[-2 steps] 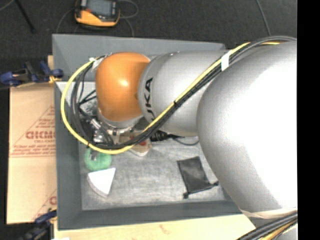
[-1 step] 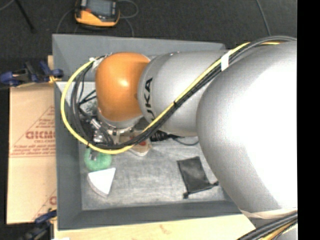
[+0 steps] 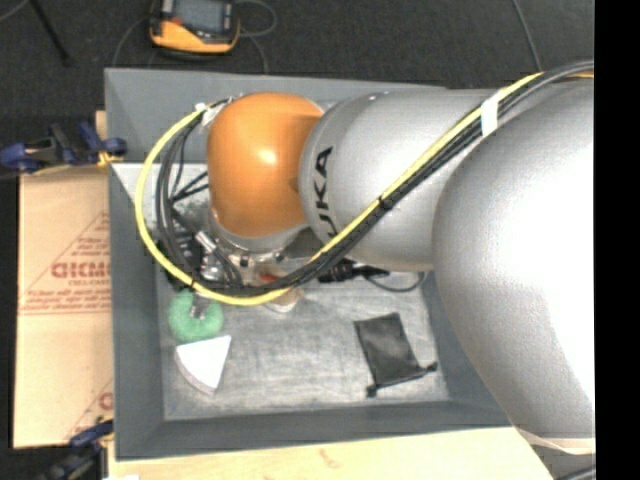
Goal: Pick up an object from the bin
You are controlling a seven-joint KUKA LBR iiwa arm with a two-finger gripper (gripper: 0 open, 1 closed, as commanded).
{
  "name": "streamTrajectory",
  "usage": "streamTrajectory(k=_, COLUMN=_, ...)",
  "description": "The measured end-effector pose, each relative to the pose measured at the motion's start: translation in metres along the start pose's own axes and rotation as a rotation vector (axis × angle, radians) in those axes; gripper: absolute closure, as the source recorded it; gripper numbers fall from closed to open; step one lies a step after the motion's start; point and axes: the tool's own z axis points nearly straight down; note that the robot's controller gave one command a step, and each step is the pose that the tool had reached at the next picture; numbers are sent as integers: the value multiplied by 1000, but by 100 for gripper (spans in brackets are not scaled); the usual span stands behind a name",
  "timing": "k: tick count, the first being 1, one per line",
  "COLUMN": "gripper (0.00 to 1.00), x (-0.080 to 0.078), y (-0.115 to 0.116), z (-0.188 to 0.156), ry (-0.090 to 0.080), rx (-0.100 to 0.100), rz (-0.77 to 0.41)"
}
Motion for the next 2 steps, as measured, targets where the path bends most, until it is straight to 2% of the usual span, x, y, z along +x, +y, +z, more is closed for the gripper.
streamTrajectory(k=1, gripper=100, x=0, y=-3, z=-13, ry=-6, rx=-4, rz=13)
streamTrajectory(k=2, gripper=100, x=-1, y=-3, z=-3, ry=-3, rx=0, rz=-33)
